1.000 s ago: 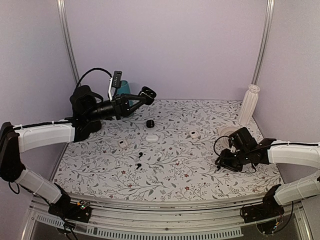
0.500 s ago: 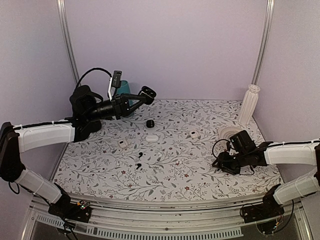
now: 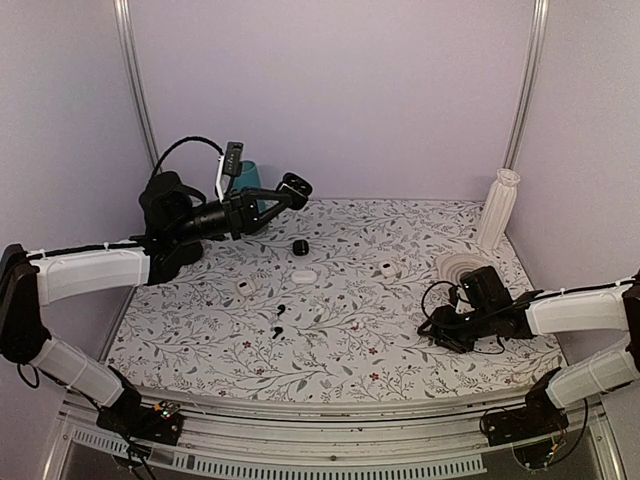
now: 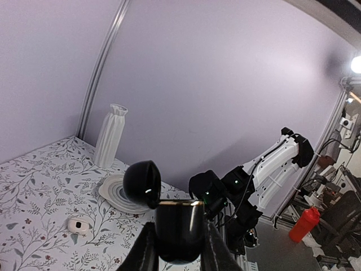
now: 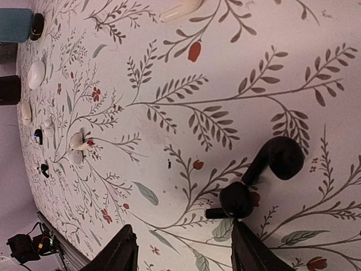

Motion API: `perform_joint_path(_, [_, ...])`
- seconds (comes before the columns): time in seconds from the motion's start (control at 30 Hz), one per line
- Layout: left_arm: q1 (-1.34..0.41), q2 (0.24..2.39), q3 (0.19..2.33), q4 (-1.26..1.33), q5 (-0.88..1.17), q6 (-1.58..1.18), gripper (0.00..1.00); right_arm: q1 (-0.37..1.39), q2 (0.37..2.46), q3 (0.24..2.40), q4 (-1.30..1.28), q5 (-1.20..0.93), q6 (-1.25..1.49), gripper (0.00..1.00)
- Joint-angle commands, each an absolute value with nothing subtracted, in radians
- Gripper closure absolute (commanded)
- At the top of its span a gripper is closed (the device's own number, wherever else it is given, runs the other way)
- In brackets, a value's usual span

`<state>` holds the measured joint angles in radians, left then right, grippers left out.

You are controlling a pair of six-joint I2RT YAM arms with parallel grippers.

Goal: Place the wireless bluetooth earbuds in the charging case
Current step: Adjust the right earbud at the center of the board.

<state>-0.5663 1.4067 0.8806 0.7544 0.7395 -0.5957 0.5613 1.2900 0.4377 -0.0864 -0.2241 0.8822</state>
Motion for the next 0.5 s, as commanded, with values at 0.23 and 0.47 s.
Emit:
perform_joint_path(0.23, [-0.555, 1.398, 0.858, 0.790, 0.737, -0.595, 1.00, 0.578, 1.341, 0.494, -0.075, -0.247, 0.898, 0.43])
perform_joint_path(0.47, [-0.553, 1.396, 0.861, 0.782, 0.738, -0.590, 1.00, 0.578, 1.241, 0.496, -0.236, -0.169, 0.878, 0.44])
